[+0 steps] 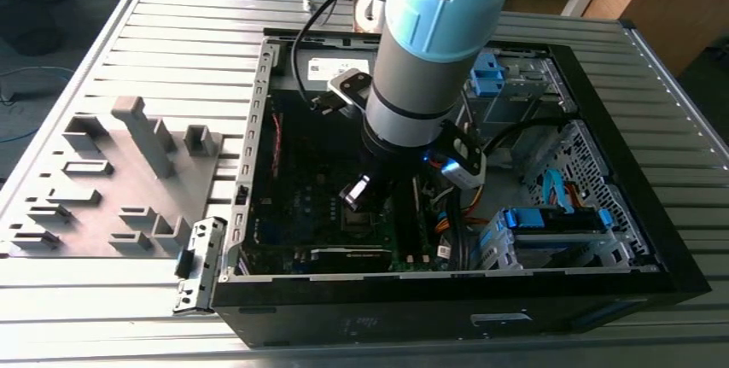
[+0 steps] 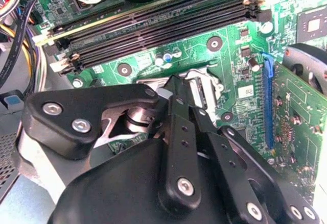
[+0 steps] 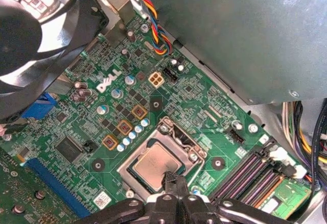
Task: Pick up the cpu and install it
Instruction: 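Install the first cpu locking lever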
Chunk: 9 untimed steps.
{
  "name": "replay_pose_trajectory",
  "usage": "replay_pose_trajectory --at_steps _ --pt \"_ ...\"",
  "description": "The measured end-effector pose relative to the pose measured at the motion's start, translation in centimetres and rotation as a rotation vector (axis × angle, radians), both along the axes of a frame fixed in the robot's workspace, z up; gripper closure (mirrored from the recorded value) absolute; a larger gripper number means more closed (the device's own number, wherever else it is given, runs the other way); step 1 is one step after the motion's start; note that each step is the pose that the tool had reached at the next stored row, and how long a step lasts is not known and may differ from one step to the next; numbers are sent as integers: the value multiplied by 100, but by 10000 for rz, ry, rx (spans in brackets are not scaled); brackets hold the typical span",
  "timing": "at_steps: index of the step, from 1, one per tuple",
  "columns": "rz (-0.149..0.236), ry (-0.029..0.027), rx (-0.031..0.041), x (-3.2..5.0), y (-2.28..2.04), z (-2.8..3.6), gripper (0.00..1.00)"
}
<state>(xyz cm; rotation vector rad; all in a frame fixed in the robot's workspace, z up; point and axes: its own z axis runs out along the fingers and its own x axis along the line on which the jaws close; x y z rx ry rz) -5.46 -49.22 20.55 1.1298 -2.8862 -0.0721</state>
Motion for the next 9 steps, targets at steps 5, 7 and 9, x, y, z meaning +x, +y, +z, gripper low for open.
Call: replay_pose_trajectory --at_steps 5,7,9 --pt "-28 -2 0 2 -4 -1 89" --pt "-27 -3 -1 3 -5 -1 89" --pt "-25 28 16 5 -7 0 89"
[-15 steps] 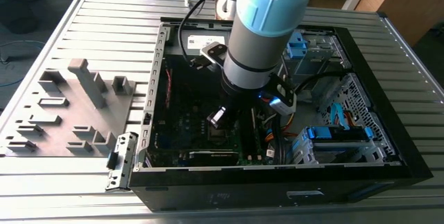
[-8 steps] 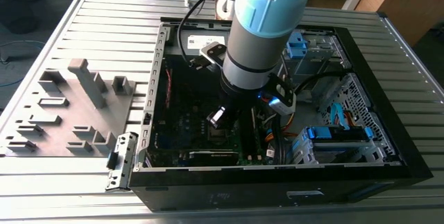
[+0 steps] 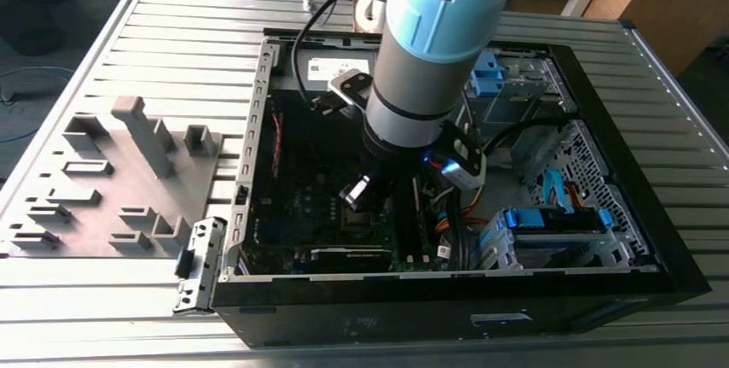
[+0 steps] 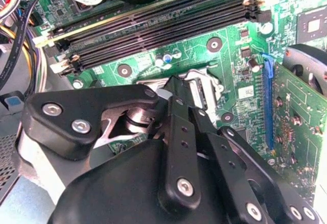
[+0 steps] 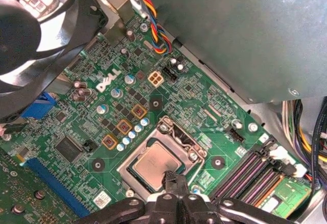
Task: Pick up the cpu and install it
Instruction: 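Install the first cpu locking lever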
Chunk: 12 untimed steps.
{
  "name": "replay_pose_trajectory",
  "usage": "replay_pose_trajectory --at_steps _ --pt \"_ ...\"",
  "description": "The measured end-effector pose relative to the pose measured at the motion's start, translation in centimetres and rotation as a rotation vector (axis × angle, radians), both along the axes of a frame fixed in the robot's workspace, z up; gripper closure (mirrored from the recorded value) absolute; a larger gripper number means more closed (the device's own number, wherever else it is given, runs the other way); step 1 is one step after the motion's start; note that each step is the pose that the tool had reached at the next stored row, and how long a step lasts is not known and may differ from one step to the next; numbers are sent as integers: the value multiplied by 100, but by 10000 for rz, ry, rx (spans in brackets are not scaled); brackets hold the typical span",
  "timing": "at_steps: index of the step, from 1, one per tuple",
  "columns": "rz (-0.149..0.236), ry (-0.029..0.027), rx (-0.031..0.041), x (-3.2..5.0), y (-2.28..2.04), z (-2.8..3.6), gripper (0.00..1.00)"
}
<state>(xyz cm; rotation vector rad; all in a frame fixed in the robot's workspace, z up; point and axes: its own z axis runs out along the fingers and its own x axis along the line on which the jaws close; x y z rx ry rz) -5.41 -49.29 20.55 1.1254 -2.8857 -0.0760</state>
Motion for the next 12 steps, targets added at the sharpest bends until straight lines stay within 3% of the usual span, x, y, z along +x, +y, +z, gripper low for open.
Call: replay_pose_trajectory --at_steps 4,6,8,12 --pt "-2 253 48 8 -1 -2 89" --pt "-3 353 55 14 -3 -1 89" --pt "-2 387 57 21 -5 -2 89" --pt "-5 395 56 21 -5 -1 89"
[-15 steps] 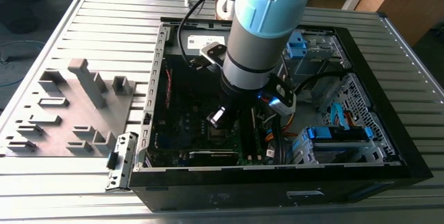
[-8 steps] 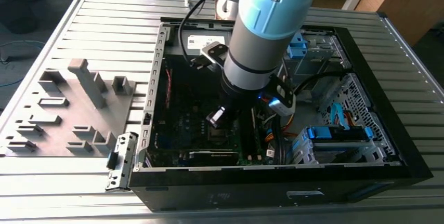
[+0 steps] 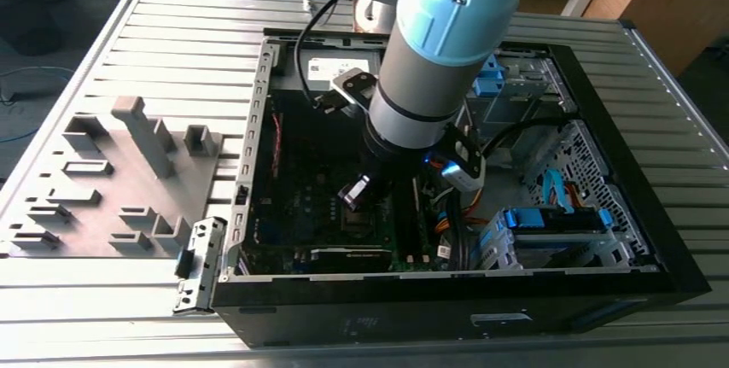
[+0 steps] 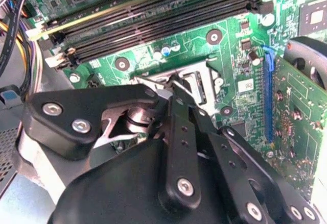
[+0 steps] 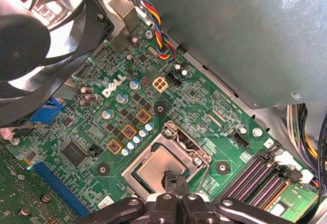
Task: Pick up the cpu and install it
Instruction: 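Install the first cpu locking lever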
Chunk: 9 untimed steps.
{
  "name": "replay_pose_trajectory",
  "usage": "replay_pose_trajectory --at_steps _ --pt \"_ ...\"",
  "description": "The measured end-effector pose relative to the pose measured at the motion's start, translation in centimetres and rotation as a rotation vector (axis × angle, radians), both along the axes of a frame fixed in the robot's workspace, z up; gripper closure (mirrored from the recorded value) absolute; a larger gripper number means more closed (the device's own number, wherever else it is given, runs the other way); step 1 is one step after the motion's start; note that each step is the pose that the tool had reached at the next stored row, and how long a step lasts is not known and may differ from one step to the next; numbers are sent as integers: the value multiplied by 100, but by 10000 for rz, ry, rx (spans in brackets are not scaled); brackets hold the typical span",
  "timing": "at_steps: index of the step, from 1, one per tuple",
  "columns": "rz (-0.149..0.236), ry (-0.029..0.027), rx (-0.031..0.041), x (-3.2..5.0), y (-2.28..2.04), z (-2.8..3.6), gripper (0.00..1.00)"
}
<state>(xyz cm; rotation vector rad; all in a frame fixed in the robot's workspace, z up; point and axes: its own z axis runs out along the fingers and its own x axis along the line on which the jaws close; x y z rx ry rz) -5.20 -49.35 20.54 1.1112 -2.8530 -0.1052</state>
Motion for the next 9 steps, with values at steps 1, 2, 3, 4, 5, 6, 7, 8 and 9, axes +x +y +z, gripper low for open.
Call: replay_pose_trajectory --at_steps 1,2,3,4,5,6,7,8,9 --pt "0 2 0 0 0 0 89" --pt "0 3 0 0 0 0 89" --pt "0 4 17 0 -1 3 89" --pt "-1 3 53 0 -1 10 89" --pt "0 2 69 0 0 23 89" --pt "-1 2 75 0 0 44 89" --pt "-1 2 78 0 0 65 89" --pt "-1 2 79 0 0 87 89" --pt "-1 3 77 0 0 108 89"
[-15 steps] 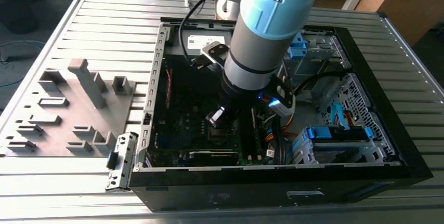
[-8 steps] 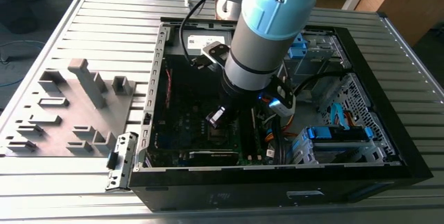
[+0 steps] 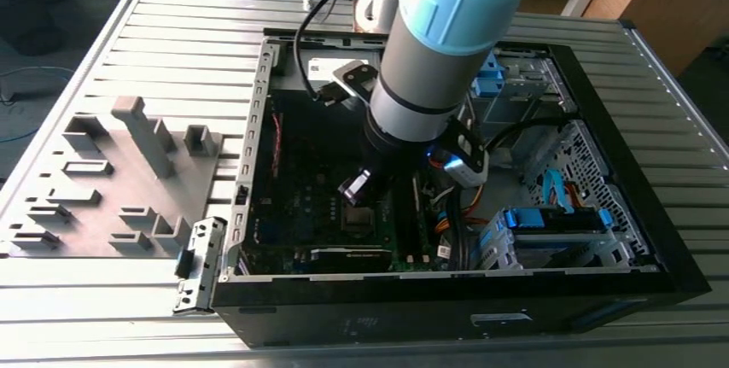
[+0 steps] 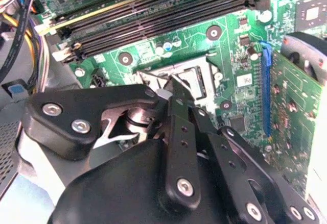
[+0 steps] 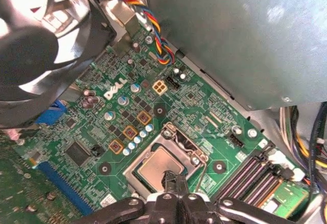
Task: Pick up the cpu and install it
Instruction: 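Install the first cpu locking lever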
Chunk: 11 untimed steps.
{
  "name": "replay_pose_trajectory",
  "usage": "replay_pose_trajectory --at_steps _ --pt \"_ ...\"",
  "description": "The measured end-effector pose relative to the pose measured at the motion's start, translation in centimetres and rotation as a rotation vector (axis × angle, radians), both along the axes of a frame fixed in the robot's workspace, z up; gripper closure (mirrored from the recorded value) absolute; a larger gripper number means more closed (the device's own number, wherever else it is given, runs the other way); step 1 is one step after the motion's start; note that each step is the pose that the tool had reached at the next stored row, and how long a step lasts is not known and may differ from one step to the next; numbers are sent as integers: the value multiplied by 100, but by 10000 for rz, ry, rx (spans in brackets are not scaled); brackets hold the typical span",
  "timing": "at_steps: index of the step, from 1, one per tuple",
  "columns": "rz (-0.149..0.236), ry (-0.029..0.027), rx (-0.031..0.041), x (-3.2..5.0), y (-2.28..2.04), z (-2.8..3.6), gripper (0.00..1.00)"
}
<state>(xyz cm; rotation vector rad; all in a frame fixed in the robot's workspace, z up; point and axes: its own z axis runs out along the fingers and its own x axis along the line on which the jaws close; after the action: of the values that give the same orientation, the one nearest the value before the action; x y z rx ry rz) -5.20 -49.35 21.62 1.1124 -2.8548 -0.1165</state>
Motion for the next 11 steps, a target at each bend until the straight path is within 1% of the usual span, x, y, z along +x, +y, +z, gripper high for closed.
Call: replay_pose_trajectory --at_steps 3,7,9,11 --pt "2 0 1 1 3 52 89" --pt "1 0 14 1 21 75 89" --pt "2 0 42 0 28 84 89" --pt "1 0 84 0 33 98 89"
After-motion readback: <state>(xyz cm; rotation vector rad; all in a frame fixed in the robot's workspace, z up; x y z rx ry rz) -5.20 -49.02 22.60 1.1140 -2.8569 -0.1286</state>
